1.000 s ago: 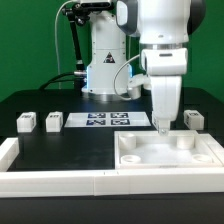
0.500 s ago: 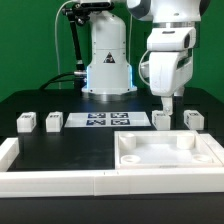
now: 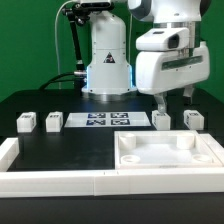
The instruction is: Assemble square table
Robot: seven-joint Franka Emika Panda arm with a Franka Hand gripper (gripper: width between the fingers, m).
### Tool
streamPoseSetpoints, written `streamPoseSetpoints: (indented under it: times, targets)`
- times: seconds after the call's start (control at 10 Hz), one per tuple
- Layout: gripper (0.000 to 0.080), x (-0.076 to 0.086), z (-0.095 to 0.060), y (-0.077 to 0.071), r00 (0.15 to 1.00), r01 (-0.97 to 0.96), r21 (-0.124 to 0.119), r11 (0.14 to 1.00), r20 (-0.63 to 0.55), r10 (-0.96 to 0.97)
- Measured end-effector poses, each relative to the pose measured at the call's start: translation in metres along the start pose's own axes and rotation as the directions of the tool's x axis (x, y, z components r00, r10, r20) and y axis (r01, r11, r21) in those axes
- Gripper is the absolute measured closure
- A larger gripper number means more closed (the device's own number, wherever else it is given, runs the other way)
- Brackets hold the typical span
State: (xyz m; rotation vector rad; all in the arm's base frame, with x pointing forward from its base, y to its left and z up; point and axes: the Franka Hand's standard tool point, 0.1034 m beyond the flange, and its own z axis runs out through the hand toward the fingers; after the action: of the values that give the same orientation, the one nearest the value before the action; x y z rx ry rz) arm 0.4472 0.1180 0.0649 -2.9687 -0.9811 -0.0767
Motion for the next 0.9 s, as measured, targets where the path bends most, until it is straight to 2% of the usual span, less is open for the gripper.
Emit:
streamPoseSetpoints:
  times: [0.2,0.4,0.5,0.6,0.9]
  targets:
    - [0.0151,0.0,0.004,-0.021,0.969,-0.247,0.008,0.969,0.006,0.247]
    - [0.0151,0.006,0.005,-0.04,0.866,-0.499,0.022,0.866,0.016,0.499]
    - [0.0151,0.007,0.005,-0.044,0.842,-0.54,0.03,0.841,0.019,0.539]
    - [0.0151,0.009,0.006,-0.04,0.794,-0.608,0.051,0.792,0.011,0.608]
    - [0.0151,0.011,0.006,-0.046,0.708,-0.706,0.058,0.706,0.021,0.706]
